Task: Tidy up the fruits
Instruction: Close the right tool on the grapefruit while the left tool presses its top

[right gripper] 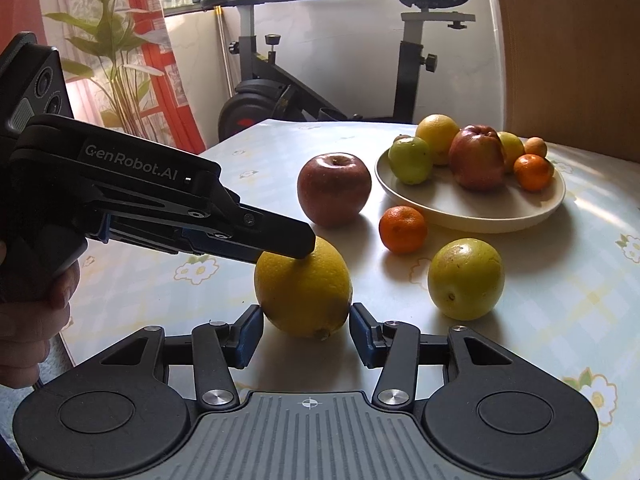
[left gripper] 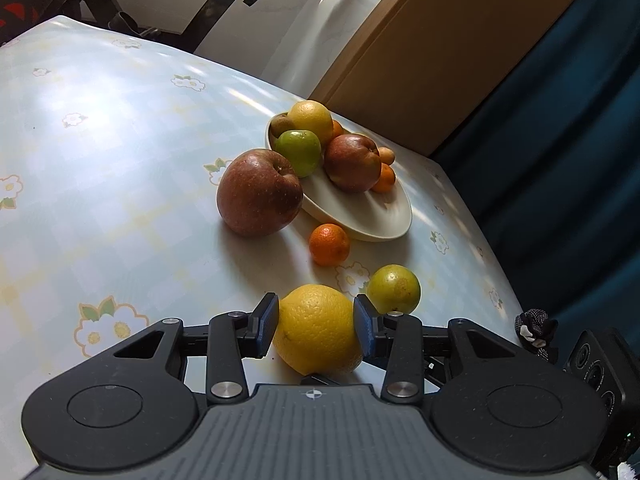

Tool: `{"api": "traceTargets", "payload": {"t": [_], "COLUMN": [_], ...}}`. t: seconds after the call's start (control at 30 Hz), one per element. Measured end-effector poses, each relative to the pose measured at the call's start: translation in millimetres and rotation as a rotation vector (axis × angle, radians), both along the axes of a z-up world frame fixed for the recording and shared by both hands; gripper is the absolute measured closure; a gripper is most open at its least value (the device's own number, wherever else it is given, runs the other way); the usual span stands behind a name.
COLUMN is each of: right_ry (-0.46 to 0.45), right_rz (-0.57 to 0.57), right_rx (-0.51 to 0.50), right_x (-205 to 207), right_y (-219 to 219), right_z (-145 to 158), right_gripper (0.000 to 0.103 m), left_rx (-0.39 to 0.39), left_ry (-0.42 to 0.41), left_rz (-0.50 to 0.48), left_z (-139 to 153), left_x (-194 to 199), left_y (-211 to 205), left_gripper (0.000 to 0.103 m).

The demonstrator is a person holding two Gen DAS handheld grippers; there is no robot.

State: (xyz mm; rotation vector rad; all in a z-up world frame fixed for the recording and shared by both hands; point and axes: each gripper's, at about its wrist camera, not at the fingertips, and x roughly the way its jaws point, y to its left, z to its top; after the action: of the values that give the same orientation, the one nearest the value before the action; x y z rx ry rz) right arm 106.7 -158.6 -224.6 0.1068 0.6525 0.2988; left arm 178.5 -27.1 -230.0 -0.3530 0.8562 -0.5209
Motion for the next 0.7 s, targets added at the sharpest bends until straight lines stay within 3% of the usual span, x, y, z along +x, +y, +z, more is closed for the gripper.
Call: {"api": "traceTargets", "payload": {"t": [0.4,0.7], "right_ry": [-0.007,-0.011], "right_rz": [0.000,0.002], "right_rx": [-0.014,-0.030], "right_x": [-1.5,-1.3], "right_y": [4.1,6.3], "right_z": [-1.3,-0.4], "right_gripper": [0.059,0.059], "left_rx": [0.034,-0.004], "left_ry": [-0.027,-0.007], "left_rz": [0.000,0.016], "left_z": [3.2,-0.7], "left_x": [-5.9,-4.0], "left_y": [-4.5,2.8], "left_gripper": [0.060,0.060]}}
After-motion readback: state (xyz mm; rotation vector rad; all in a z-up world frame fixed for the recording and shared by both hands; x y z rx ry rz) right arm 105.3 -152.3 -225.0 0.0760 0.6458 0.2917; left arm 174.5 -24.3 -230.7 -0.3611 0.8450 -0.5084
